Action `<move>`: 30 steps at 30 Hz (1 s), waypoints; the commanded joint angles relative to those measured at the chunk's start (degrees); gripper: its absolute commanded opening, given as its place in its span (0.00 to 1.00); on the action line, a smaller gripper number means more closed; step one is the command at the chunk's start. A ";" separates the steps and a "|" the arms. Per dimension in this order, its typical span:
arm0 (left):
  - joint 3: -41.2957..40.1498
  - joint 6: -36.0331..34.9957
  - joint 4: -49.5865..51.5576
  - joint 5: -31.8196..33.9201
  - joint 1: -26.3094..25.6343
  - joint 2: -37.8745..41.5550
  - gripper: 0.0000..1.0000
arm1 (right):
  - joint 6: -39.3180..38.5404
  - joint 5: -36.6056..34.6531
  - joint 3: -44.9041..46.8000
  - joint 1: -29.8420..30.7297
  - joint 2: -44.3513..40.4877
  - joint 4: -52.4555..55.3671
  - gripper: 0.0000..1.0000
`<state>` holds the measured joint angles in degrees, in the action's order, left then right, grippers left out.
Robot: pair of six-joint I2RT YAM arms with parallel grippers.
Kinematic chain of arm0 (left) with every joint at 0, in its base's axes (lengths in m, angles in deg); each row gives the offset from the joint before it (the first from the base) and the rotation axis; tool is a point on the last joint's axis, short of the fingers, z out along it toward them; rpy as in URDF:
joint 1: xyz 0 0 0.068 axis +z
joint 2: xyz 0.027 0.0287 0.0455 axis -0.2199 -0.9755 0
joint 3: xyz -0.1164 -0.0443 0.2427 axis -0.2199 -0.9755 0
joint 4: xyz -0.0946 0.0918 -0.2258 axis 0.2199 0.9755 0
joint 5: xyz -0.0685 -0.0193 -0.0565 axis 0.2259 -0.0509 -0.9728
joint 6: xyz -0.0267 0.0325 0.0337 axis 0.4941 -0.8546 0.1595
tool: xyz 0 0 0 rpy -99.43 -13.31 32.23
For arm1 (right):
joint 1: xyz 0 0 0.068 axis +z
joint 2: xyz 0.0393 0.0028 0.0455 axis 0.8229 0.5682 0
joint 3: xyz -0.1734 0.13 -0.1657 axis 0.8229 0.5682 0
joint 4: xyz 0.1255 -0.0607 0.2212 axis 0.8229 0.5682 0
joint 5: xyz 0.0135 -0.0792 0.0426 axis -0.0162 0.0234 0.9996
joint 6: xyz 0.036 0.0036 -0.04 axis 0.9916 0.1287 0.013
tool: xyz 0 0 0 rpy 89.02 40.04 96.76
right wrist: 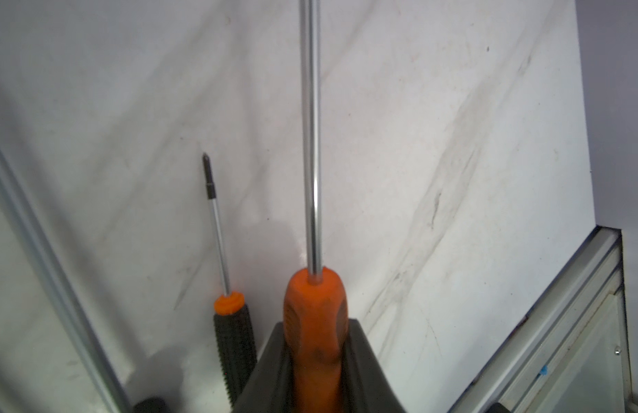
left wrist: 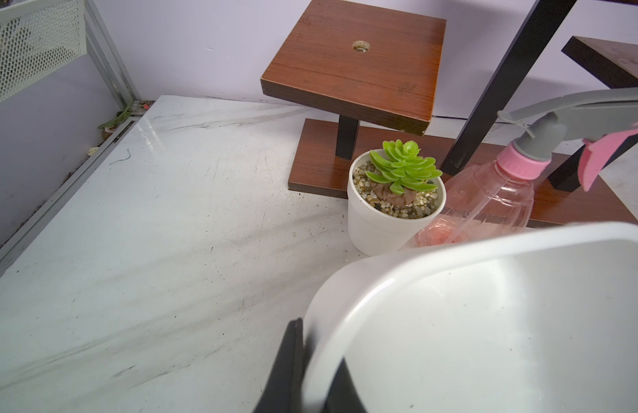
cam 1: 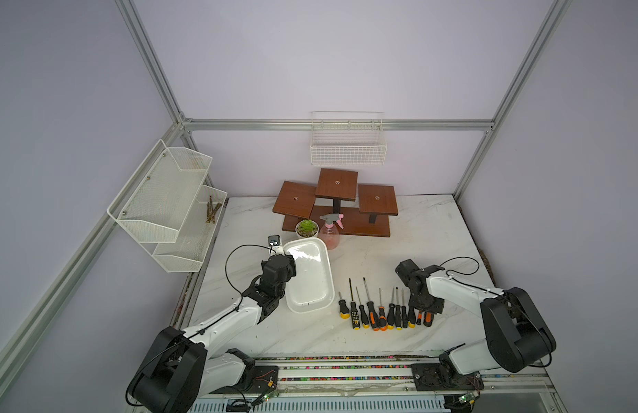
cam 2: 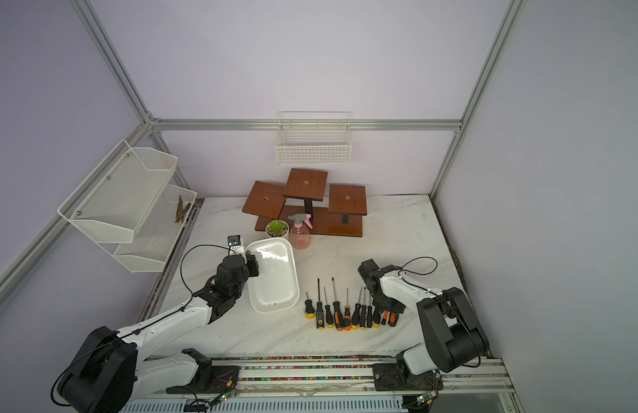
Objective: Take out the screwdriver from the storage box
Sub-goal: Place the screwdriver at the center of the board.
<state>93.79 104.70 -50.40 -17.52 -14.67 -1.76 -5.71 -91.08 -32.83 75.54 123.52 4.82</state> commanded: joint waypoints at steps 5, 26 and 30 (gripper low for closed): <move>0.19 -0.87 -2.15 -0.30 0.31 0.84 0.00 | -0.60 1.24 -0.65 -0.65 1.76 -2.18 0.10; 0.28 -0.92 -2.26 -0.56 0.33 0.63 0.00 | -0.85 1.51 -0.74 -0.90 0.67 -2.09 0.33; 0.31 -0.98 -2.24 -0.65 0.32 0.60 0.00 | -0.86 1.52 -0.65 -0.91 -0.07 -2.10 0.33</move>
<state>93.79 104.66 -50.42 -17.66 -14.67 -1.76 -6.89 -89.81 -33.20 74.97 124.38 3.62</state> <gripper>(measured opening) 0.088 0.332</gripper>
